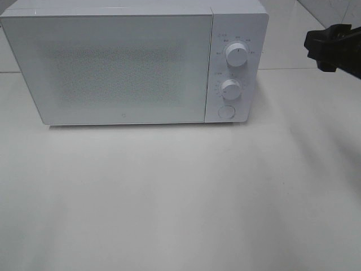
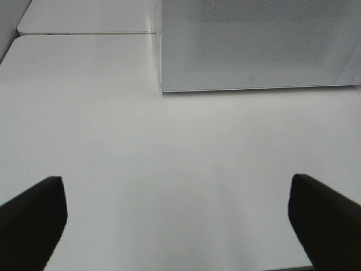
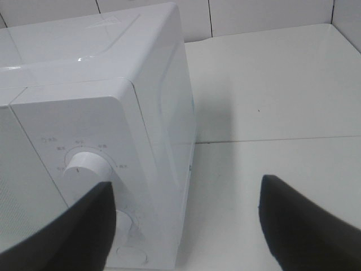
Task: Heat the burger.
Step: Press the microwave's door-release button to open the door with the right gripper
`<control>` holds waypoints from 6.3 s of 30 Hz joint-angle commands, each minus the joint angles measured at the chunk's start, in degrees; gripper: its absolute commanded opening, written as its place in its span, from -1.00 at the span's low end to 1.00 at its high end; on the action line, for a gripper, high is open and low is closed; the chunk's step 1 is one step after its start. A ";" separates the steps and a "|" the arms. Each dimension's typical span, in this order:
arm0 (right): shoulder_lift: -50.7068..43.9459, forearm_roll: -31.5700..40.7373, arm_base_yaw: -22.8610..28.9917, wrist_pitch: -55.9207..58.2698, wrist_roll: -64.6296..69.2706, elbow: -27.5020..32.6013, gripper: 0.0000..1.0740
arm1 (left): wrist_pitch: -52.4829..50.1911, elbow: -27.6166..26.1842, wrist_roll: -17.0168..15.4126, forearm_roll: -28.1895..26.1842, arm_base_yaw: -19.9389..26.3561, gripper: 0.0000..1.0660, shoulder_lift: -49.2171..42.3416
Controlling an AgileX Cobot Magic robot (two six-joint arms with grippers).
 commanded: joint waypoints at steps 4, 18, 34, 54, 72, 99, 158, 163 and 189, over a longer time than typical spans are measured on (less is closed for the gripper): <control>7.10 -0.17 -0.29 -14.27 -1.15 0.86 0.29 | -0.17 0.23 -0.06 -0.23 0.06 0.88 -0.86; 23.95 19.82 10.43 -38.67 -13.35 3.78 0.29 | -0.17 0.23 -0.06 -0.23 0.06 0.88 -0.86; 34.03 32.03 26.07 -43.83 -12.89 2.92 0.29 | -0.17 0.23 -0.06 -0.23 0.06 0.88 -0.86; 35.01 32.54 27.10 -43.37 37.07 2.92 -0.20 | -0.17 0.23 -0.06 -0.23 0.06 0.88 -0.86; 35.01 32.60 27.10 -34.32 74.83 2.92 -1.00 | -0.17 0.23 -0.06 -0.23 0.06 0.88 -0.86; 44.29 29.11 21.54 -22.69 75.75 -10.14 -1.00 | -0.17 0.23 -0.06 -0.17 0.06 0.88 -0.86; 49.50 28.65 18.45 -24.12 75.40 -21.72 -1.00 | -0.17 0.23 -0.06 -0.17 0.06 0.88 -0.86; 49.50 29.16 18.45 -25.95 75.11 -22.29 -1.00 | -0.17 0.23 -0.06 -0.17 0.06 0.88 -0.86; 53.63 34.72 18.28 -32.37 67.61 -31.91 -1.00 | -0.17 0.23 -0.06 -0.23 0.06 0.88 -0.86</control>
